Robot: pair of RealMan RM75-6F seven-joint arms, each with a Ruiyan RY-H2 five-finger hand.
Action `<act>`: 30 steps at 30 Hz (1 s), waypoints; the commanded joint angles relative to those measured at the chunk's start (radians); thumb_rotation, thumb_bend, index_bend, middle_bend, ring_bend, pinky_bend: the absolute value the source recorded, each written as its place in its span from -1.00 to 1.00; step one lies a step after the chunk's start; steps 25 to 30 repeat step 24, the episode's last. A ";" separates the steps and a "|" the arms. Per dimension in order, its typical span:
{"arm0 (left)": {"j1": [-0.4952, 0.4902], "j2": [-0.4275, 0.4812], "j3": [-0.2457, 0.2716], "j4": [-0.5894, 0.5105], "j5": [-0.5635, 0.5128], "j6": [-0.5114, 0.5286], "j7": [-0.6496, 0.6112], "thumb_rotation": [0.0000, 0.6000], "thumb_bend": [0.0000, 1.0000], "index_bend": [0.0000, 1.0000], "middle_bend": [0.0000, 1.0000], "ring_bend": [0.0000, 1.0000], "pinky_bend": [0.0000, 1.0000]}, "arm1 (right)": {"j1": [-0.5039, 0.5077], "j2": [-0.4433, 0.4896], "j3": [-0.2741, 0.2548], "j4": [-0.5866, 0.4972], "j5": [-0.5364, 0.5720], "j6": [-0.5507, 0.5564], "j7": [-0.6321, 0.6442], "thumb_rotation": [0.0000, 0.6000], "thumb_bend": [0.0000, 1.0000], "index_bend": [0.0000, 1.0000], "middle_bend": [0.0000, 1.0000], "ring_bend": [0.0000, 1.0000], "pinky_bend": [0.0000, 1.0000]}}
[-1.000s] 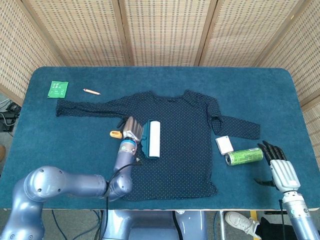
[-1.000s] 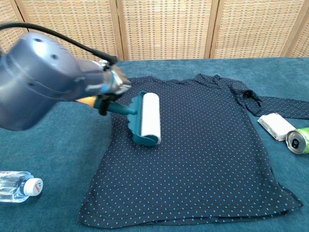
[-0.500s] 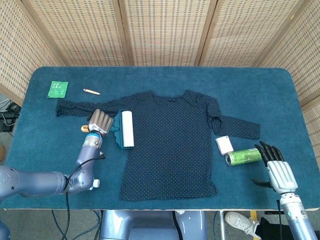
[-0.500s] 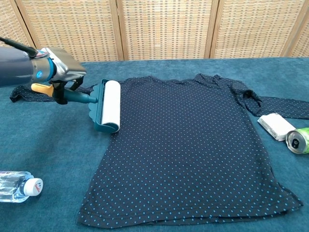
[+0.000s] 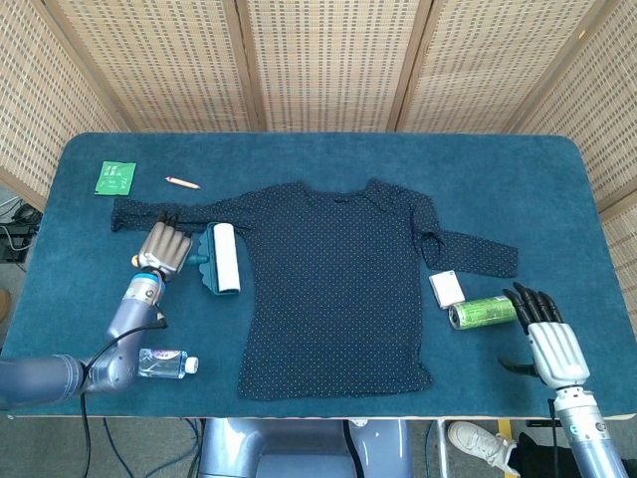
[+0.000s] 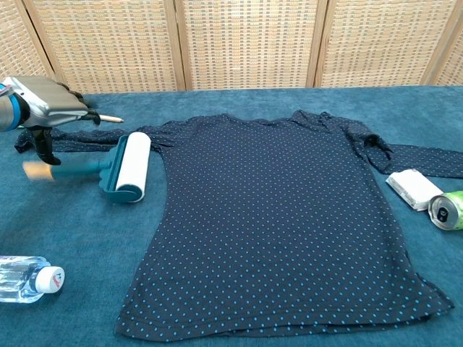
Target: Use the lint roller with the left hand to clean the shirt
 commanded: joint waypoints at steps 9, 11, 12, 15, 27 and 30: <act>0.359 0.083 0.019 -0.099 0.583 0.323 -0.659 1.00 -0.63 -1.00 -1.00 -1.00 -1.00 | -0.007 -0.003 -0.005 -0.011 -0.031 0.035 -0.016 1.00 -0.89 -1.00 -1.00 -1.00 -1.00; 0.455 0.074 0.065 -0.075 0.729 0.452 -0.757 1.00 -0.63 -1.00 -1.00 -1.00 -1.00 | -0.006 -0.005 -0.006 -0.011 -0.043 0.043 -0.020 1.00 -0.89 -1.00 -1.00 -1.00 -1.00; 0.485 0.068 0.076 -0.063 0.767 0.493 -0.775 1.00 -0.63 -1.00 -1.00 -1.00 -1.00 | -0.006 -0.006 -0.006 -0.010 -0.046 0.046 -0.020 1.00 -0.89 -1.00 -1.00 -1.00 -1.00; 0.596 0.049 0.105 -0.040 0.858 0.631 -0.825 1.00 -0.63 -1.00 -1.00 -1.00 -1.00 | -0.010 -0.009 -0.002 -0.006 -0.052 0.065 -0.033 1.00 -0.89 -1.00 -1.00 -1.00 -1.00; 0.752 0.030 0.127 0.027 0.959 0.707 -0.894 1.00 -0.63 -1.00 -1.00 -1.00 -1.00 | -0.024 0.001 0.018 -0.004 -0.043 0.106 -0.031 1.00 -0.89 -1.00 -1.00 -1.00 -1.00; 0.752 0.030 0.127 0.027 0.959 0.707 -0.894 1.00 -0.63 -1.00 -1.00 -1.00 -1.00 | -0.024 0.001 0.018 -0.004 -0.043 0.106 -0.031 1.00 -0.89 -1.00 -1.00 -1.00 -1.00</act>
